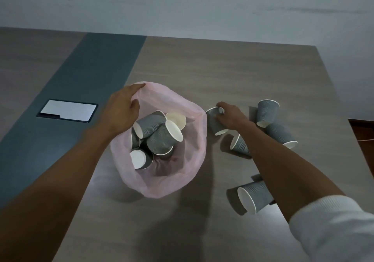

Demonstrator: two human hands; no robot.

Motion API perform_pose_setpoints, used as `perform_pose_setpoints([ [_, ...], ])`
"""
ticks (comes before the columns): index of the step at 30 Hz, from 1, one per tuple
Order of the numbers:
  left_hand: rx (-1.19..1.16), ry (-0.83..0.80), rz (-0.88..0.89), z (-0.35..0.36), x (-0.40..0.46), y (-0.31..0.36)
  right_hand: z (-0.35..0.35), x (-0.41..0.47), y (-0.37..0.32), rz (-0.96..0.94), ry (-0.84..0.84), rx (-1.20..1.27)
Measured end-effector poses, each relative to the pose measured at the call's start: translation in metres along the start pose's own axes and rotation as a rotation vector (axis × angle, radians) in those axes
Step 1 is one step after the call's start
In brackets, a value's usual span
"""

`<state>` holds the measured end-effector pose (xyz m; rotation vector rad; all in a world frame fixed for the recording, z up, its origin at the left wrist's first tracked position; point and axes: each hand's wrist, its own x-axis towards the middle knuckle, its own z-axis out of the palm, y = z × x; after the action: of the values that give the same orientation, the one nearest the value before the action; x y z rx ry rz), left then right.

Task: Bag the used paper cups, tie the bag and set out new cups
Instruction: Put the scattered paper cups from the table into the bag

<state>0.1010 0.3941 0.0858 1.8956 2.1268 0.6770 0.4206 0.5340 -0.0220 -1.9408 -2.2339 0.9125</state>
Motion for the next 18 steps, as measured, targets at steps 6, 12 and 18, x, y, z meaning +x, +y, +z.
perform_pose_setpoints([
  [6,-0.011,-0.009,-0.017,-0.001,-0.001,0.008,-0.004,-0.009,-0.002,0.005,0.261,0.233],
  [12,-0.043,-0.017,-0.065,-0.003,-0.005,0.019,-0.028,-0.093,-0.053,-0.407,0.517,0.576],
  [18,-0.054,-0.036,-0.123,-0.007,-0.014,0.026,-0.010,-0.167,-0.086,-0.563,-0.088,0.564],
])
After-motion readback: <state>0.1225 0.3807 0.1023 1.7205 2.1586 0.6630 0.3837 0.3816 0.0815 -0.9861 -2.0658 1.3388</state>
